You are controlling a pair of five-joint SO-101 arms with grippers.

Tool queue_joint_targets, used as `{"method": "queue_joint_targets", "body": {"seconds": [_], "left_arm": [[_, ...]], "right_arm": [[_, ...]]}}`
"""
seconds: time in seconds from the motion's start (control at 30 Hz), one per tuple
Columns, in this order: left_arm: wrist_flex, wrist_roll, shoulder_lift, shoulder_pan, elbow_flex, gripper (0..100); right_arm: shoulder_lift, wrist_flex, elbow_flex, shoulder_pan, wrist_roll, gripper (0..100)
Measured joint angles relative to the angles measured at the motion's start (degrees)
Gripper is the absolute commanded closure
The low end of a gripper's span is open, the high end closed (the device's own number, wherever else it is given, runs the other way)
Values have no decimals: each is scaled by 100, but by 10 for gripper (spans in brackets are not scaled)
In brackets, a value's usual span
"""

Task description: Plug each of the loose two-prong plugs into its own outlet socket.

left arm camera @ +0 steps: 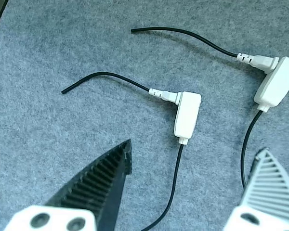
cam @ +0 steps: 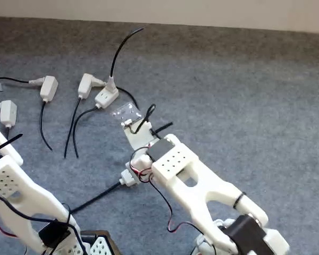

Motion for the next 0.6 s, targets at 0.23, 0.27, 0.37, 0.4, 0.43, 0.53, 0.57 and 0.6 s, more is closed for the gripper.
{"method": "queue_joint_targets", "body": {"seconds": [0.23, 0.27, 0.37, 0.4, 0.43, 0.53, 0.57, 0.6], "left_arm": [[9, -158, 0, 0, 0, 620], [9, -158, 0, 9, 0, 620], [9, -158, 0, 18, 202, 621], [9, -220, 0, 35, 308, 621], [9, -325, 0, 70, 413, 621], [9, -633, 0, 237, 695, 621], [35, -677, 0, 299, 765, 621], [44, -703, 0, 360, 835, 621]], "right_arm": [[176, 431, -149, 44, 246, 459], [149, 475, -246, 53, 264, 459], [-325, 712, -466, 44, 308, 459], [-589, 791, -519, 44, 308, 459], [-888, 879, -554, 70, 308, 459], [-1881, 1204, -563, 448, 387, 459], [-2180, 1231, -519, 695, 492, 459], [-2488, 1222, -369, 1002, 633, 459]]}}
